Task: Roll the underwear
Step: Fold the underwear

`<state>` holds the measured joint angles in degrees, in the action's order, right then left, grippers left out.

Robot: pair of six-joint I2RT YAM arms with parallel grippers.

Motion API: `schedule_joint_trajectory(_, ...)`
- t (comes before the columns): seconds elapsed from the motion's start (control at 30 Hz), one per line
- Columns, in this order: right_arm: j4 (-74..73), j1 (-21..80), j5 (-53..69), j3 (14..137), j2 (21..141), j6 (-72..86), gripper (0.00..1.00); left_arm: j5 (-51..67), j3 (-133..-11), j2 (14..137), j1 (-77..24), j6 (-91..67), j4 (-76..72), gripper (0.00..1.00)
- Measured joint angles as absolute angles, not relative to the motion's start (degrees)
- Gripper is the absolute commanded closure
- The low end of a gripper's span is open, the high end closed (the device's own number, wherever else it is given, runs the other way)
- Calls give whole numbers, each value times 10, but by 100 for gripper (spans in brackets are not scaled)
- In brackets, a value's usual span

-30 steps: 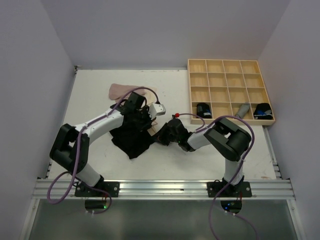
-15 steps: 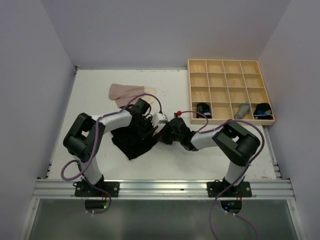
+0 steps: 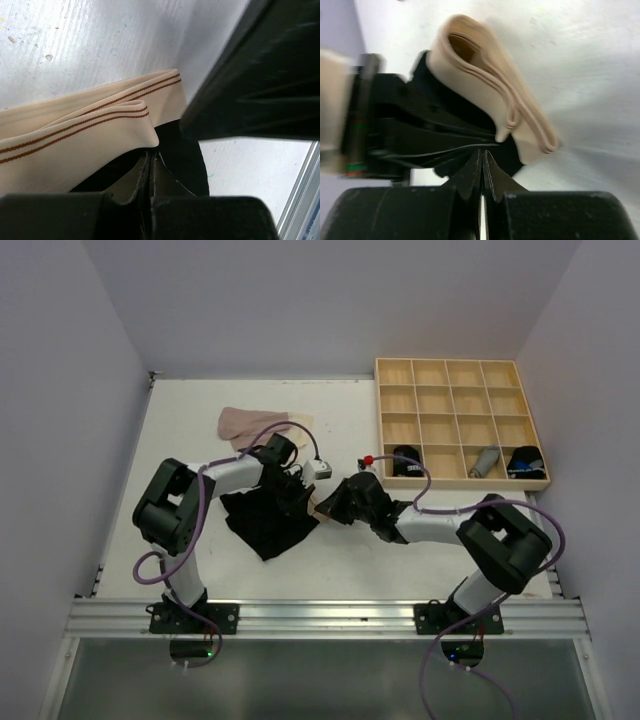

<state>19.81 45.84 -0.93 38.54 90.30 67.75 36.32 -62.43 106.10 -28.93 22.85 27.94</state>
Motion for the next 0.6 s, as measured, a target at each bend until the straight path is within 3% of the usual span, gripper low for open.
schedule_joint_trajectory(0.6, 393, 458, -6, 351, 1054, 762, 99, 347, -625, 1008, -278, 226, 292, 100)
